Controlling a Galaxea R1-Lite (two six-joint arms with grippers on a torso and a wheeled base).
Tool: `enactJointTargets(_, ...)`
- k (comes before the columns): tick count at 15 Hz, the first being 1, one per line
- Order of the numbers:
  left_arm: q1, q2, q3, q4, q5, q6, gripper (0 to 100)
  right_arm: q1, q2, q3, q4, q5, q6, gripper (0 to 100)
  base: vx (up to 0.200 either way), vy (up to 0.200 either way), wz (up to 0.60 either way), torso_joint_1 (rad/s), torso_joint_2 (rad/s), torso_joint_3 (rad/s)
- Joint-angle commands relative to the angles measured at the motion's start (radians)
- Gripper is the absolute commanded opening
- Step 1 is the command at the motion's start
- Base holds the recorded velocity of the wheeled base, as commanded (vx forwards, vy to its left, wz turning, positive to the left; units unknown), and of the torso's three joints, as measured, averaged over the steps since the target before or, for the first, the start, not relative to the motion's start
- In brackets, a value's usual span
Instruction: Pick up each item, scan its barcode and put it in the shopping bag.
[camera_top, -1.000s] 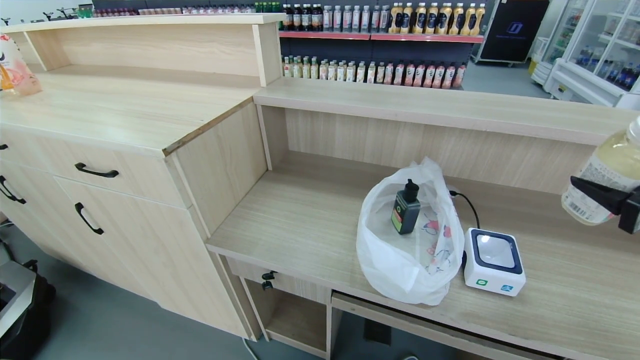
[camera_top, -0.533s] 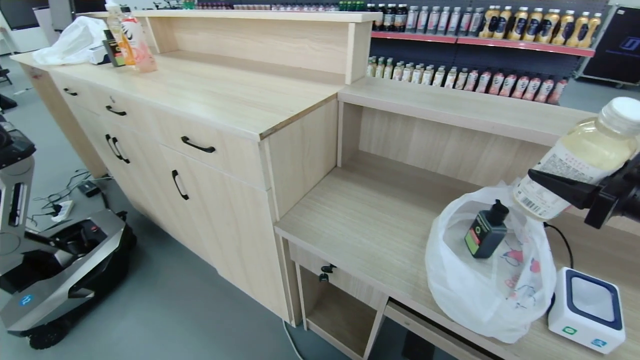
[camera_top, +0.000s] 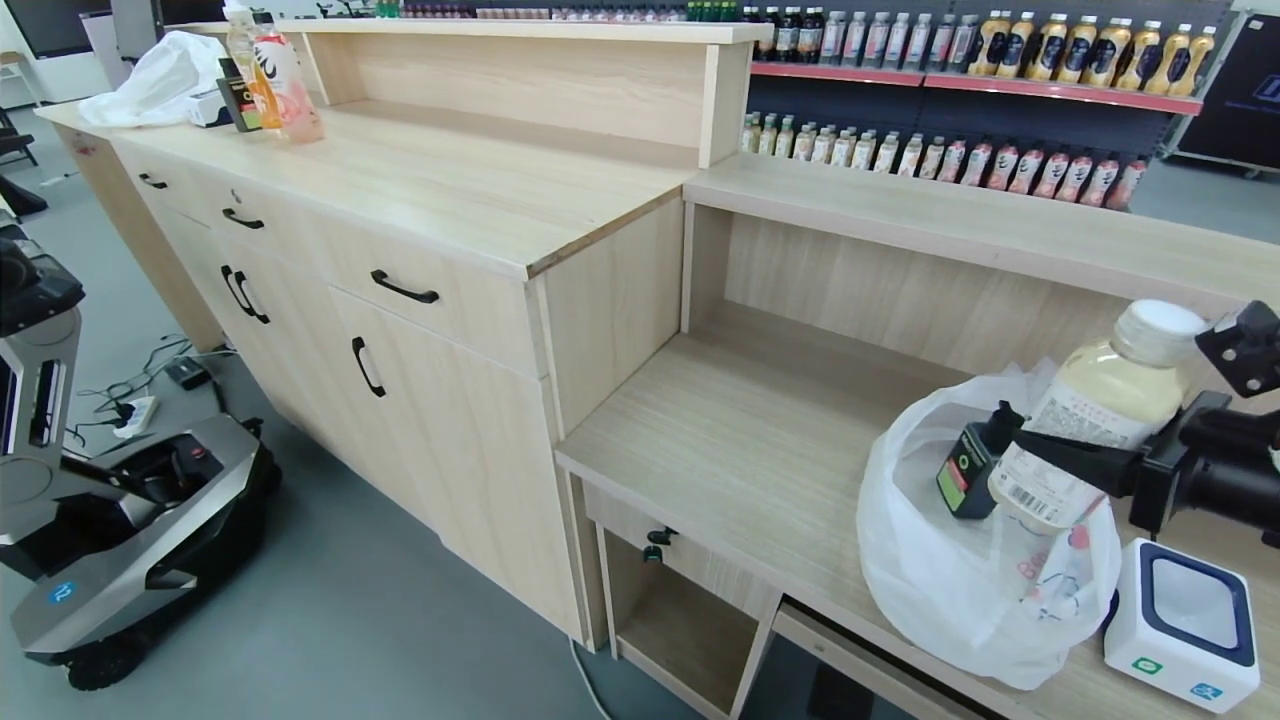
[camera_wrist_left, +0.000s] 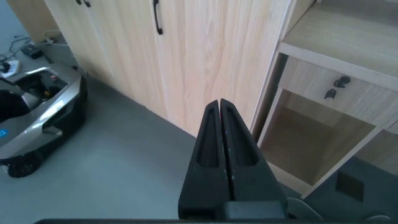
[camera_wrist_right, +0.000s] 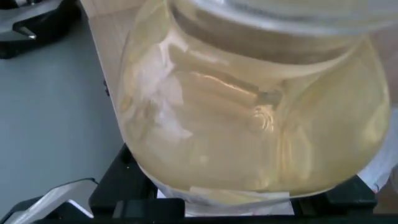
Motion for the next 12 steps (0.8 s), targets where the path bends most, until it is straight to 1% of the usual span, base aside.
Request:
enactJointTargets(1, 0.0, 0.0, 0.0, 0.0, 0.001, 0.0, 0, -0.004, 0.055, 0.012, 0.004, 0.001, -0.011, 0, 0.0, 0.0, 0.0, 0.0, 0.0, 0.0)
enactJointTargets(3, 0.0, 0.0, 0.0, 0.0, 0.001, 0.0, 0, -0.021, 0.149, 0.016, -0.028, 0.004, -0.072, 0, 0.0, 0.0, 0.0, 0.0, 0.0, 0.0)
enactJointTargets(5, 0.0, 0.0, 0.0, 0.0, 0.001, 0.0, 0, -0.021, 0.212, 0.015, -0.055, 0.007, -0.085, 0, 0.0, 0.0, 0.0, 0.0, 0.0, 0.0)
enactJointTargets(6, 0.0, 0.0, 0.0, 0.0, 0.001, 0.0, 0, -0.017, 0.256, 0.016, -0.108, 0.019, -0.112, 0, 0.0, 0.0, 0.0, 0.0, 0.0, 0.0)
enactJointTargets(7, 0.0, 0.0, 0.0, 0.0, 0.001, 0.0, 0, -0.017, 0.295, 0.018, -0.138, 0.061, -0.155, 0, 0.0, 0.0, 0.0, 0.0, 0.0, 0.0)
enactJointTargets(9, 0.0, 0.0, 0.0, 0.0, 0.001, 0.001, 0, -0.015, 0.345, 0.016, -0.137, 0.166, -0.246, 0, 0.0, 0.0, 0.0, 0.0, 0.0, 0.0)
enactJointTargets(11, 0.0, 0.0, 0.0, 0.0, 0.001, 0.0, 0, -0.015, 0.393, 0.018, -0.135, 0.245, -0.321, 0, 0.0, 0.0, 0.0, 0.0, 0.0, 0.0)
enactJointTargets(12, 0.0, 0.0, 0.0, 0.0, 0.001, 0.0, 0, -0.015, 0.416, 0.018, -0.135, 0.262, -0.352, 0, 0.0, 0.0, 0.0, 0.0, 0.0, 0.0)
